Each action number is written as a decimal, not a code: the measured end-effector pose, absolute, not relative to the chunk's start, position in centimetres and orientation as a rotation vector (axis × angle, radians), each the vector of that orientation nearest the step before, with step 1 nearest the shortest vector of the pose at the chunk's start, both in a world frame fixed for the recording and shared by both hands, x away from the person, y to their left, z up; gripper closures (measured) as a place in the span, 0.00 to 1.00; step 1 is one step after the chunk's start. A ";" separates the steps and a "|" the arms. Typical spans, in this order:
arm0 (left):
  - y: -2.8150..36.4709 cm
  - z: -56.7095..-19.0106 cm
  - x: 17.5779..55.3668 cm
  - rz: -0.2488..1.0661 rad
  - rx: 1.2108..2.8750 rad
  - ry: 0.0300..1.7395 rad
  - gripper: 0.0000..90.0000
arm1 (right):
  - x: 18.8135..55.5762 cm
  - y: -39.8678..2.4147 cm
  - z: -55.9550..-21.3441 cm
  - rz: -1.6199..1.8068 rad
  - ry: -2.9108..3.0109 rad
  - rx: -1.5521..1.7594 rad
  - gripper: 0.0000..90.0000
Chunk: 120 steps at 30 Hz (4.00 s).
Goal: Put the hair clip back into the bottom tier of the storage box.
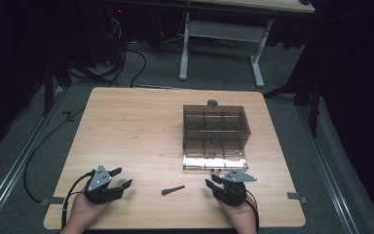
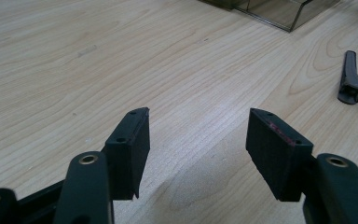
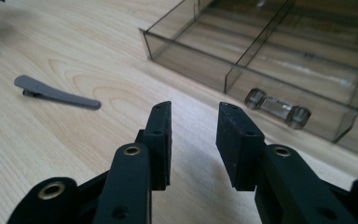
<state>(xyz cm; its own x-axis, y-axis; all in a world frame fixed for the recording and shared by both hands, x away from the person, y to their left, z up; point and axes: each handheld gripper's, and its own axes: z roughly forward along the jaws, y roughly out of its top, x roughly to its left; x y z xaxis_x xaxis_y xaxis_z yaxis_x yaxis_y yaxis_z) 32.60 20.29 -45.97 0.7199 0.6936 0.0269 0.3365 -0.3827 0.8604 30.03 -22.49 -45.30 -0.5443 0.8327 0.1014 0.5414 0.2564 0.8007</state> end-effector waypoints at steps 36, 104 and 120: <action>20.2 -46.0 32.6 0.488 2.003 0.774 0.45 | 32.1 -13.2 -45.4 1.085 2.432 1.002 1.00; 20.2 -46.0 32.6 0.486 2.004 0.774 0.45 | 31.0 -11.7 -45.4 1.141 2.454 0.995 0.99; 20.2 -46.0 32.6 0.485 2.004 0.773 0.45 | 31.1 -11.0 -45.6 1.102 2.473 0.992 0.90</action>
